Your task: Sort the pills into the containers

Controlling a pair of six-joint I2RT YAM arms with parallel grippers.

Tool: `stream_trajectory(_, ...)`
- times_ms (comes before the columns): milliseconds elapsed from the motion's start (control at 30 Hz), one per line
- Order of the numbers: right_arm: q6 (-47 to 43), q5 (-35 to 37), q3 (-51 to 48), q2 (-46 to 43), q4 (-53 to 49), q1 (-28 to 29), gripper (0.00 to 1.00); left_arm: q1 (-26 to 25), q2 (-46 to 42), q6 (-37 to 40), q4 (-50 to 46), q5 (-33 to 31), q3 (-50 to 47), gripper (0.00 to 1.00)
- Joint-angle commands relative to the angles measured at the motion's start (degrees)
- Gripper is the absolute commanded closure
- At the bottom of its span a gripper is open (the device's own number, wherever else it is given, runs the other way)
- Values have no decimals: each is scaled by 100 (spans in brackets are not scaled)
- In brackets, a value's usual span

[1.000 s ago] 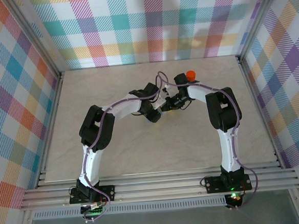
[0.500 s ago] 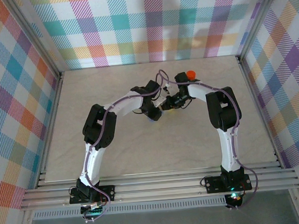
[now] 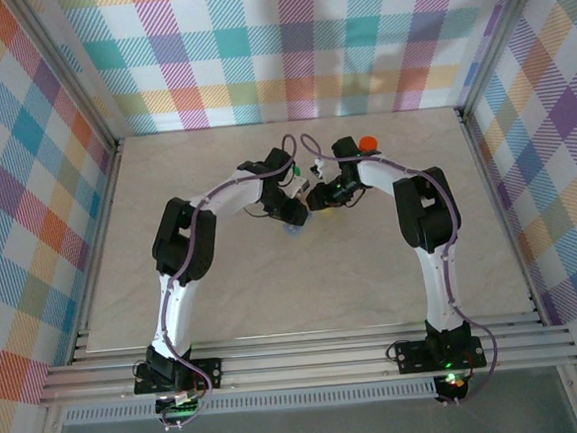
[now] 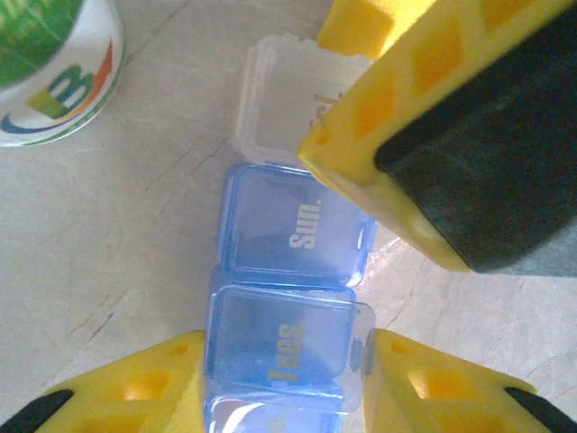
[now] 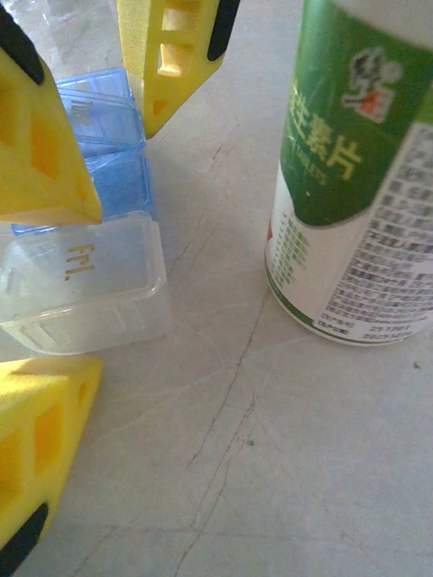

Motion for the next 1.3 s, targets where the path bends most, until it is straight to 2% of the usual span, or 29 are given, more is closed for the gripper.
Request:
stream_trajectory(0,-2,493,-119,405,-643,67,61,307,-169,-496,365,-209,-150,58)
stream_trajectory(567,-46,350,-119,374,-683,67,61,583,-755,-882,1172,-331,-849,55)
stream_trajectory(1033,-76,270,-132,333,-728,72,61,629,-606,-934,1161,-873,-894,55)
stream_trajectory(1200,-75,204,-249,153,-677,57,57,607,-522,-1042,1229,-861,-946,56)
stream_trajectory(1267,-26,125,-294,53,-662,37,57,551,-603,-1092,1332,-1044,-1107,57)
